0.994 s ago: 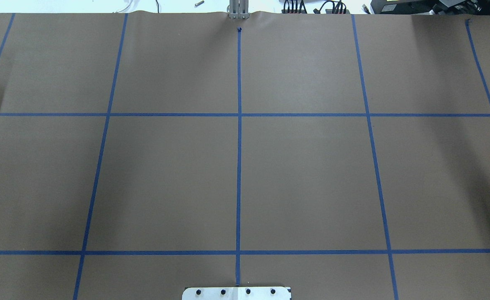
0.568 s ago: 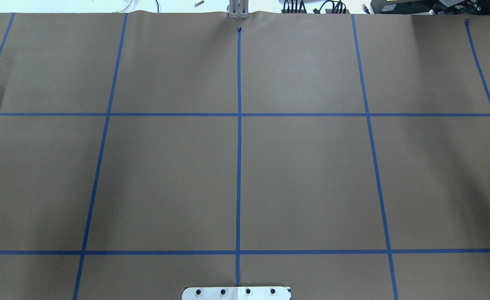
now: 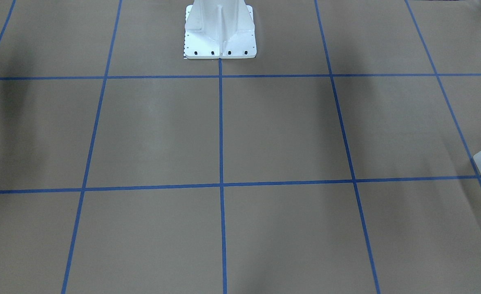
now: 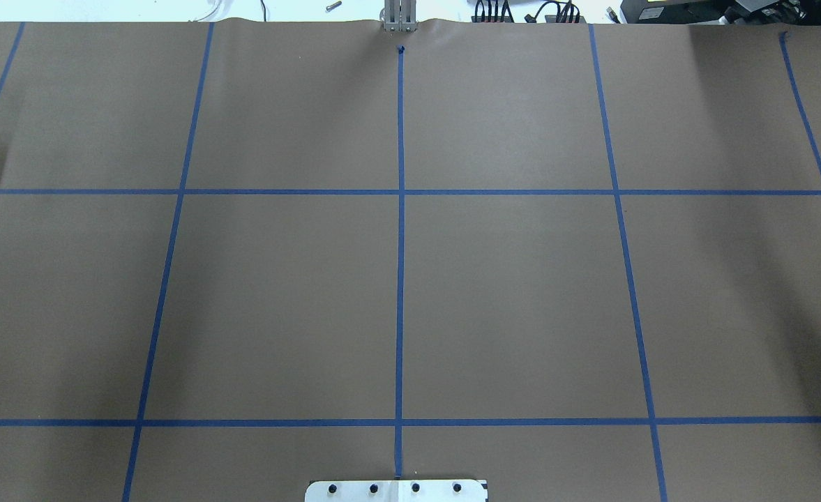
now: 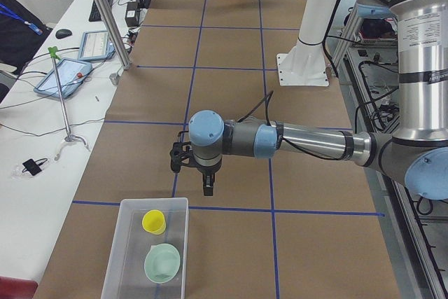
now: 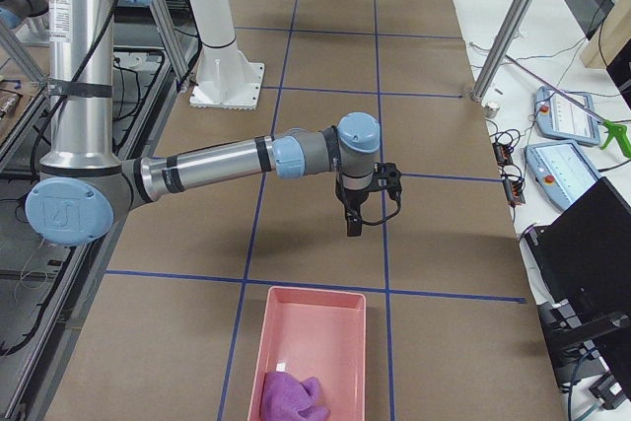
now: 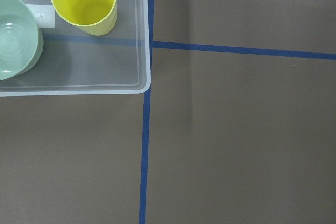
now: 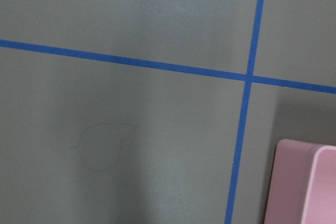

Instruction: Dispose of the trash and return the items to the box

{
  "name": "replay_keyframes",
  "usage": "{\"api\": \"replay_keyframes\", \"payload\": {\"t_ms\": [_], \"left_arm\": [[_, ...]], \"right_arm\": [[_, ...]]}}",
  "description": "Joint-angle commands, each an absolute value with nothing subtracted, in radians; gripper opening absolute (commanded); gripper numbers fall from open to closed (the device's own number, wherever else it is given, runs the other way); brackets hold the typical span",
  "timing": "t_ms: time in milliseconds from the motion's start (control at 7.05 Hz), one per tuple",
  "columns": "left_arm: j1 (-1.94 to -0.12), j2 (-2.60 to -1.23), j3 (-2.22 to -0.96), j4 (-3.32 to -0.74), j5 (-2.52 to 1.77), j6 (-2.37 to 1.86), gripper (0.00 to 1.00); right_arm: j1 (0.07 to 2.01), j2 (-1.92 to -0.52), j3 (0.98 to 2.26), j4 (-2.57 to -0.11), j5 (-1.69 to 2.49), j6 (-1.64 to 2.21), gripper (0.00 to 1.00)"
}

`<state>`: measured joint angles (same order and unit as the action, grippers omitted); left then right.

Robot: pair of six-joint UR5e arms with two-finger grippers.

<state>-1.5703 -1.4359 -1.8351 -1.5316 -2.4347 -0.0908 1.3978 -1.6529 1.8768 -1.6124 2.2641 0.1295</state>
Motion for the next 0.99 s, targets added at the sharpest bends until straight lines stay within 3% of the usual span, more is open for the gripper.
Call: {"api": "replay_keyframes", "payload": {"t_ms": [0, 852], "left_arm": [[-1.571, -1.430, -1.845, -1.543, -2.437, -0.087, 0.99], [-1.572, -1.428, -1.862, -1.542, -2.442, -0.087, 0.99]], "right_arm": [[1.404, -1.683, 1.884, -1.612, 2.068, 0.118, 1.00], [1.397, -1.680, 1.925, -1.612, 2.240, 0.127, 1.00]]}}
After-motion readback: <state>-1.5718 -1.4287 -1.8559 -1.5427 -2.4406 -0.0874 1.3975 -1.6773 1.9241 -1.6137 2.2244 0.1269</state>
